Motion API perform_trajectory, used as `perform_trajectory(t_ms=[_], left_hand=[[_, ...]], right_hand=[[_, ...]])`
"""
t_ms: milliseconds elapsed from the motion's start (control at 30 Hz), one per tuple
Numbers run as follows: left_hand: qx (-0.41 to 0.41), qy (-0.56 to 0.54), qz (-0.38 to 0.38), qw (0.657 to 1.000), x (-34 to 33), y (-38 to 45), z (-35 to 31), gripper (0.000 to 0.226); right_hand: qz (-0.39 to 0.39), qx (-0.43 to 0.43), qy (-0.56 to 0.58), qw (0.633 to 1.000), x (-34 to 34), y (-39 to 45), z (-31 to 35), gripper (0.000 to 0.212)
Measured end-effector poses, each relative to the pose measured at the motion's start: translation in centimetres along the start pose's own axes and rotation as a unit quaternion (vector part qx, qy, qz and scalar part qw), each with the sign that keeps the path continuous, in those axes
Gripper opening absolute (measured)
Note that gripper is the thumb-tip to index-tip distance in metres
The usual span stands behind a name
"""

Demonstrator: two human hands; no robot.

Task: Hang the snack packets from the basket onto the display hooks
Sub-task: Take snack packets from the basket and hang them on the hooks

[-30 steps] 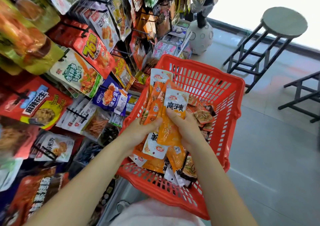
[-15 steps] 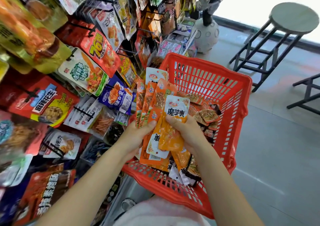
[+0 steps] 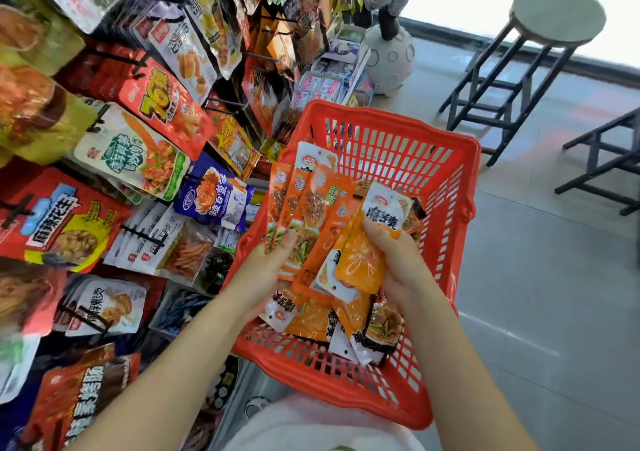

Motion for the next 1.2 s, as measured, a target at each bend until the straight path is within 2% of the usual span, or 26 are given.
perform_trajectory(t_ms=[100,233,333,367,433,500,633,767,900,1000,1033,1133,1200], left_hand=[[-0.007,0.066,0.016,0.998,-0.8,-0.2,-0.2,0.098],[-0.005,0.137,0.072,0.988,-1.2,-0.2,0.1,0.093],[0.017,0.064,0.139,0.988,-0.8,-0.3,-0.1,0.043],[0.021,0.030,0.165,0.986,-0.7,-0.3,-0.3,0.034],[0.026,-0.032,0.201,0.979,-0.1,-0.6,-0.8,0.049],[0.030,-0.071,0.204,0.976,0.1,-0.8,-1.5,0.057],[0.012,-0.110,0.142,0.984,-0.4,-0.7,-2.0,0.049],[-0.001,-0.099,0.125,0.987,0.1,-1.0,-2.6,0.039],[-0.026,-0.104,0.087,0.990,1.7,-1.4,-2.6,0.047],[-0.049,-0.104,0.059,0.992,2.6,-1.8,-2.5,0.032],[-0.057,-0.108,0.041,0.992,3.0,-2.1,-2.7,0.029],[-0.102,-0.110,-0.033,0.988,4.9,-3.6,-4.1,0.026],[-0.153,-0.103,-0.091,0.979,6.9,-5.9,-6.0,0.020]], right_hand=[[-0.021,-0.006,0.078,0.997,-0.6,0.2,0.0,0.029],[0.001,-0.005,0.062,0.998,-2.2,0.5,-0.8,0.038],[0.033,-0.030,0.035,0.998,-2.9,0.7,-1.3,0.040],[0.044,-0.039,0.028,0.998,-3.0,0.8,-1.5,0.043],[0.067,-0.048,0.010,0.997,-3.4,0.8,-1.8,0.047],[0.083,-0.047,0.000,0.995,-4.3,0.7,-2.2,0.046],[0.100,-0.007,-0.020,0.995,-6.4,0.9,-2.2,0.042],[0.129,0.036,-0.166,0.977,-7.5,1.7,-1.7,0.042],[0.154,0.012,-0.224,0.962,-7.8,2.3,-1.7,0.063],[0.150,-0.001,-0.223,0.963,-8.1,2.0,-1.9,0.083],[0.152,0.005,-0.217,0.964,-8.5,1.7,-1.8,0.078],[0.164,0.035,-0.180,0.969,-10.6,0.3,-0.8,0.042],[0.168,0.064,-0.157,0.971,-13.0,-1.3,0.8,0.034]])
Point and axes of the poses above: each hand's wrist, its own y-axis towards the middle knuckle, its own x-axis out of the back of the hand, z = x × y, the point moved 6 cm from there along y, towards the middle knuckle, and after that the axes turned 14 degrees about y, right-handed, at the moved point
